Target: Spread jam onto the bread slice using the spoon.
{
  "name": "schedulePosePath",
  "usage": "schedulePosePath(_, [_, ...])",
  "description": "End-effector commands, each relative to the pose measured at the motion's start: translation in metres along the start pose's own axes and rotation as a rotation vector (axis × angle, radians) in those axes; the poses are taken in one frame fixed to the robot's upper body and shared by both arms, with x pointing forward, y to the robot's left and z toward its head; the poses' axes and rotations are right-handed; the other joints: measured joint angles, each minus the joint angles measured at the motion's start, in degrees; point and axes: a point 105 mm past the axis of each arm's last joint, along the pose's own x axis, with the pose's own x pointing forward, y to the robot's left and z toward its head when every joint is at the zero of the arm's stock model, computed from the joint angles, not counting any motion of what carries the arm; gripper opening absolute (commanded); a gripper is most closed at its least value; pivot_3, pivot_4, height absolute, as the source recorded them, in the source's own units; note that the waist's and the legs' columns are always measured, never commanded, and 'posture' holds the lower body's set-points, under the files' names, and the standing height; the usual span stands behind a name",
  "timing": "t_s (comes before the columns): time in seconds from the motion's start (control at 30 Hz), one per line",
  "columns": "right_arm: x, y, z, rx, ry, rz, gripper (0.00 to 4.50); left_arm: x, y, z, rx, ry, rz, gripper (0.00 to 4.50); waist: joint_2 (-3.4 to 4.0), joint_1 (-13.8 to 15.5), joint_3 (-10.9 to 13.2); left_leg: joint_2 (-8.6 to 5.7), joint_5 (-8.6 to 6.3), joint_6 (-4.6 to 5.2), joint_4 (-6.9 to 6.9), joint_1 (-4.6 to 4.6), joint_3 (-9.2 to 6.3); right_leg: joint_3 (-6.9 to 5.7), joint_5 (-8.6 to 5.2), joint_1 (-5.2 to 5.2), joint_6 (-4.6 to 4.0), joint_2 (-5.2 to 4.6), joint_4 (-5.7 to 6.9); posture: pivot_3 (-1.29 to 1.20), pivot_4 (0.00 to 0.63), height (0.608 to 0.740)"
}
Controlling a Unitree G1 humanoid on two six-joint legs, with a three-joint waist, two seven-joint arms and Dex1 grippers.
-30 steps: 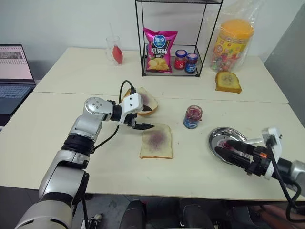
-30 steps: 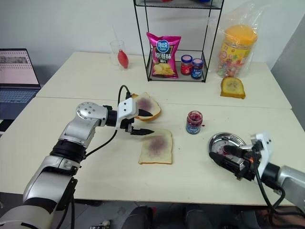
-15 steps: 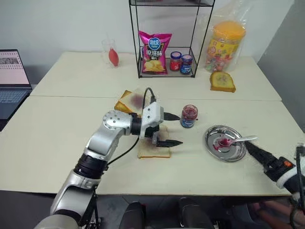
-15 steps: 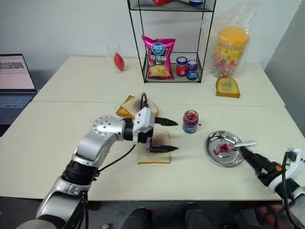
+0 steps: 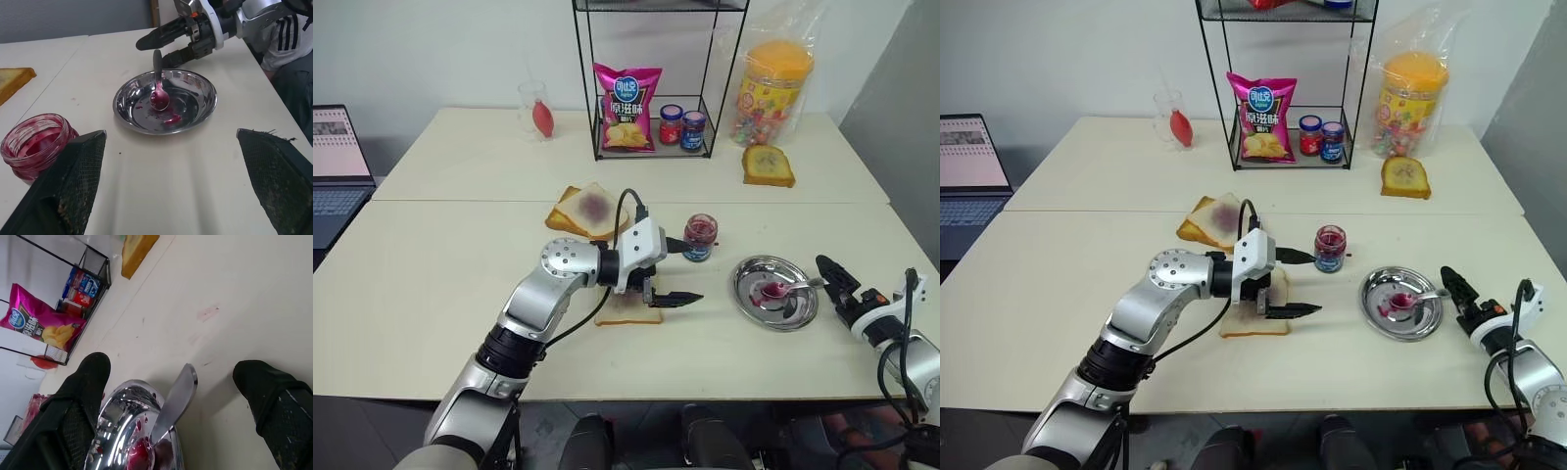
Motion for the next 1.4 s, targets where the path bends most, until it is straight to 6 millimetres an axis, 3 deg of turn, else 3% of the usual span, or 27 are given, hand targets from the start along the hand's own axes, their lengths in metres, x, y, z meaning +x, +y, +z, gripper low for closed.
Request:
schedulePosePath(0.03, [0.002,-0.004,-0.002,-0.001,0.004,0.000,4.15,-0.005,0.002,0.013,0.042,-0.029,0.015,4.50,0.00,-0.02,0.00,0.00,0.00,0.00,0.00,0.00,0.01,0.01,0.00,0.00,0.00,0.00,0.00,0.00,0.150,0.740])
schedulePosePath(0.13, [0.003,-0.003,-0.003,-0.001,0.005,0.009,3.69,-0.006,0.004,0.014,0.045,-0.027,0.020,4.50,0.00,-0.06,0.00,0.00,0.00,0.00,-0.02,0.01,0.08,0.07,0.01,-0.02,0.02,0.00,0.00,0.00,0.150,0.740])
schedulePosePath(0.57, [0.003,-0.002,-0.004,0.001,0.008,0.021,0.57,-0.003,0.004,0.017,0.052,-0.033,0.008,4.50,-0.02,-0.07,0.01,-0.02,0.00,0.00,-0.03,0.01,0.22,0.26,0.06,-0.05,0.10,0.01,-0.07,0.00,0.150,0.740])
schedulePosePath(0.67, [0.002,-0.002,-0.003,0.000,0.006,0.020,0.03,-0.003,0.004,0.016,0.054,-0.033,0.006,4.50,-0.07,-0.08,-0.02,-0.02,-0.01,0.00,-0.03,0.04,0.32,0.39,0.09,-0.04,0.16,0.01,-0.11,0.00,0.150,0.740])
schedulePosePath(0.9, [-0.002,0.012,0.003,-0.038,0.017,0.069,0.03,-0.006,0.004,0.014,0.057,-0.029,0.011,4.50,-0.06,-0.03,-0.02,-0.03,-0.01,0.01,-0.10,0.05,0.34,0.43,0.09,-0.06,0.16,0.01,-0.13,0.00,0.150,0.740])
schedulePosePath(1.13, [-0.010,0.095,0.032,-0.172,-0.007,0.299,0.03,-0.036,0.026,0.007,0.033,-0.010,0.136,4.50,0.12,-0.33,0.12,-0.02,-0.02,0.01,-0.10,-0.01,0.42,0.54,0.09,-0.18,0.17,0.02,-0.11,0.00,0.150,0.740])
schedulePosePath(1.2, [-0.003,0.122,0.035,-0.223,-0.011,0.354,0.03,-0.050,0.034,0.004,0.010,-0.010,0.190,4.50,0.17,-0.94,0.17,-0.02,-0.02,0.02,-0.10,-0.02,0.41,0.53,0.10,-0.20,0.18,0.03,-0.11,0.00,0.150,0.740])
schedulePosePath(1.4, [0.031,0.172,0.023,-0.386,0.016,0.415,0.03,-0.063,0.048,-0.003,-0.033,-0.026,0.307,4.50,0.11,-1.39,0.21,-0.02,-0.02,0.02,-0.12,-0.09,0.38,0.49,0.11,-0.23,0.20,0.02,-0.17,0.00,0.150,0.740])
